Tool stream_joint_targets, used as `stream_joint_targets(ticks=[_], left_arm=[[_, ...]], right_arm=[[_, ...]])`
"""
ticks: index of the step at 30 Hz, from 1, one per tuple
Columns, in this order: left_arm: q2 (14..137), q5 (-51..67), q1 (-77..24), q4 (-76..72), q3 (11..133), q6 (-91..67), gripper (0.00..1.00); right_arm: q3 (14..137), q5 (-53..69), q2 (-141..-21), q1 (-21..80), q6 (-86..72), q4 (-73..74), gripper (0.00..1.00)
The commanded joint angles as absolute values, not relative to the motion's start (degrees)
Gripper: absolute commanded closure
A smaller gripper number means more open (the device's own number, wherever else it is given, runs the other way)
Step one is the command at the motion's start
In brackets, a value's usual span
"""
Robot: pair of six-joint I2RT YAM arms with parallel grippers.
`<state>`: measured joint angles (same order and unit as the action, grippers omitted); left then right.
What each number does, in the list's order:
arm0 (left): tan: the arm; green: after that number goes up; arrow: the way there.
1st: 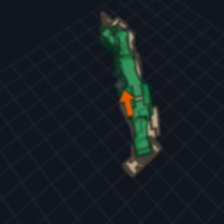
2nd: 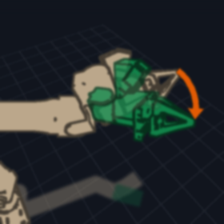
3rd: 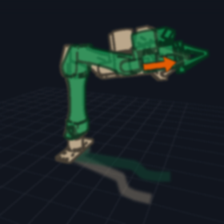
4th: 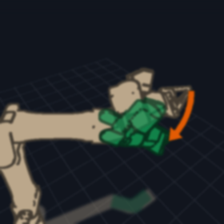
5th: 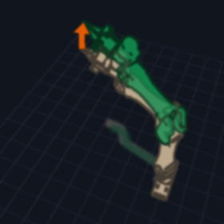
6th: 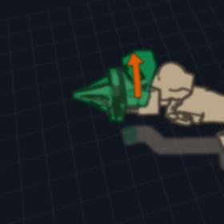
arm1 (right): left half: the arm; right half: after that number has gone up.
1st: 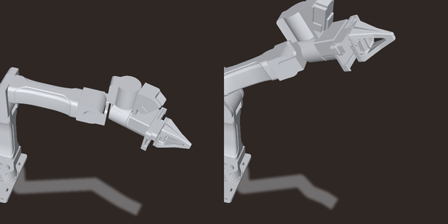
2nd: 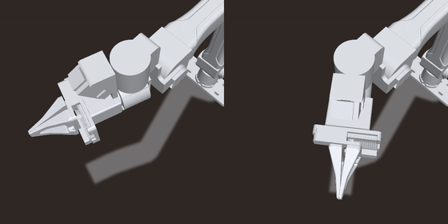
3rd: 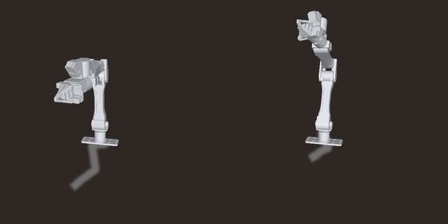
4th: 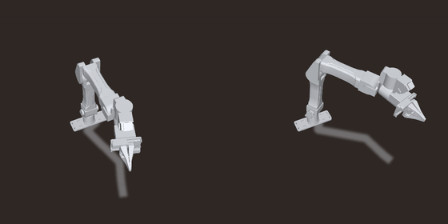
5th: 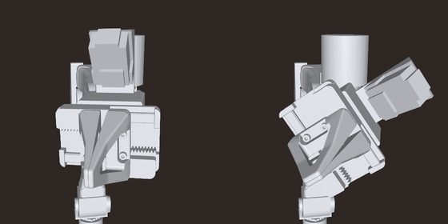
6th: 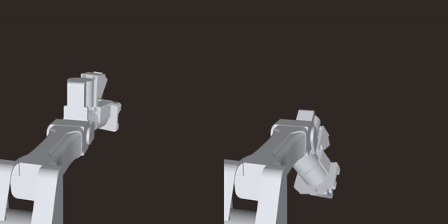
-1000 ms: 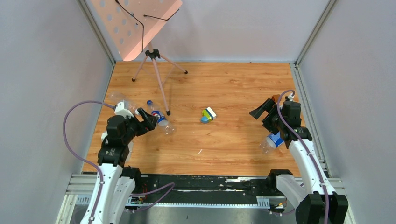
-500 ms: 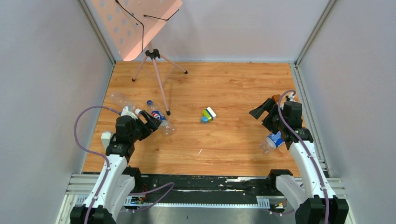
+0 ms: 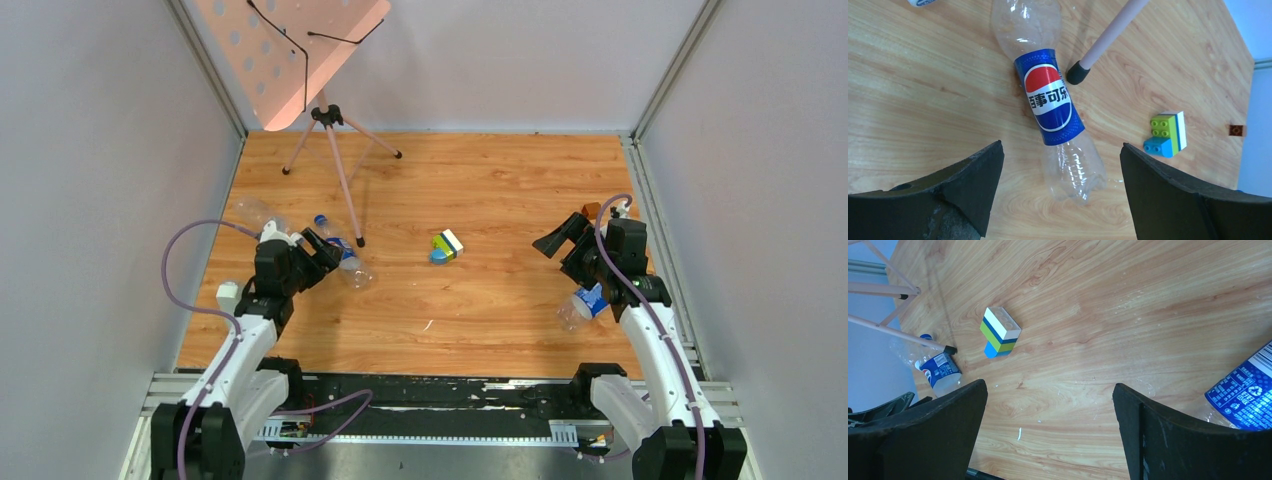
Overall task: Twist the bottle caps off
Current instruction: Pick up the plastic bottle at the center of the board.
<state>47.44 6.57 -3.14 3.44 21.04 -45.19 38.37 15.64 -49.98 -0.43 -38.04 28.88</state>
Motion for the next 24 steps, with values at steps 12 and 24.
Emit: stream_joint_targets(ticks=[12,24], left_arm=[[65.1,-1.1,-10.3,-10.2,24.0,-44.2,0.16],[57.9,-3.5,-10.5,-3.0,19.8,-36.2,0.38]], right_arm=[[40.8,15.1,-49.0,-0.3,-37.8,30.7,0.01],[40.7,15.1,-49.6,-0.3,-37.7,31.6,0.01]])
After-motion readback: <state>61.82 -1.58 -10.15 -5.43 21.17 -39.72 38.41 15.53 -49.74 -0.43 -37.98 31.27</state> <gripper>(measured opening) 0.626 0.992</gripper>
